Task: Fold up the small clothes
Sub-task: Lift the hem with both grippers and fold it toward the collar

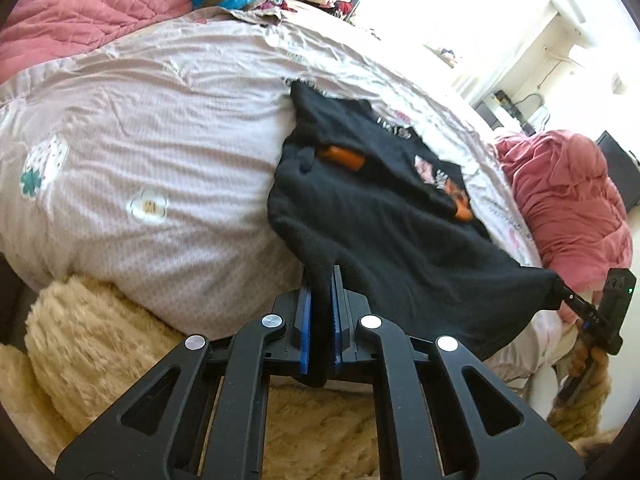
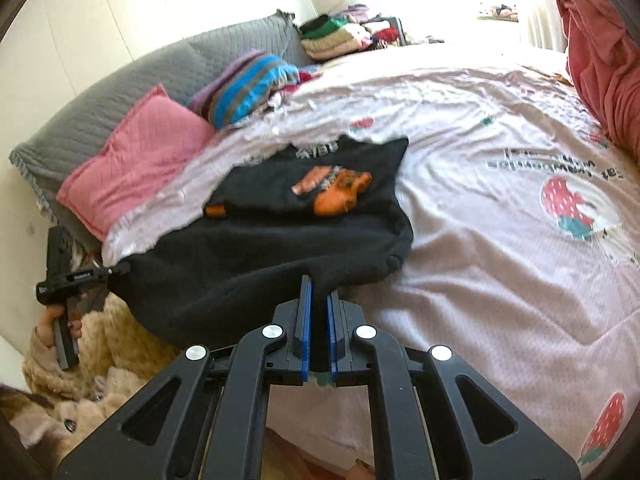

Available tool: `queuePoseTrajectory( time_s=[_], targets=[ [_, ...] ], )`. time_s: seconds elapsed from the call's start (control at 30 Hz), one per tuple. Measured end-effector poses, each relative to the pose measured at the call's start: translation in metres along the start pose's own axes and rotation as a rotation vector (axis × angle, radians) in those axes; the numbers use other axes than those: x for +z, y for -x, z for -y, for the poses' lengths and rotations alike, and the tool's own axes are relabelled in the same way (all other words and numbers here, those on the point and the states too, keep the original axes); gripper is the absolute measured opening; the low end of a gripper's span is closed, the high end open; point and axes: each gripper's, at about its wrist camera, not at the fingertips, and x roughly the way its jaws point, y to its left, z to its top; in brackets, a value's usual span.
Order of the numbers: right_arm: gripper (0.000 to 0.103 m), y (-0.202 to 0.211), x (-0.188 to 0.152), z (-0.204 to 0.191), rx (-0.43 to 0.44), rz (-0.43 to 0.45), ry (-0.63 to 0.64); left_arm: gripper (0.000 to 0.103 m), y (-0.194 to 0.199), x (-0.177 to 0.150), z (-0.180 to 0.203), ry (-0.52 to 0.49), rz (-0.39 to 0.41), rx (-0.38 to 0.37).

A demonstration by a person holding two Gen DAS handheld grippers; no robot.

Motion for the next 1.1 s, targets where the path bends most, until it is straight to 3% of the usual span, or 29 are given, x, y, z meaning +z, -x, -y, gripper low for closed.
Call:
queuePoseTrajectory(
  time_s=[0.43, 1.1],
  targets=[
    [0.006, 0.013, 0.036, 0.01, 0.019, 0.157, -0.026, 0.002, 0.018, 0.045, 0.009, 0.016, 0.083, -0.026],
    [0.006, -0.009, 0.1, 0.023, 0.013, 0.25, -0.022, 0.002, 0.001, 0.11, 0.026, -0.012, 0.133, 0.026]
  ],
)
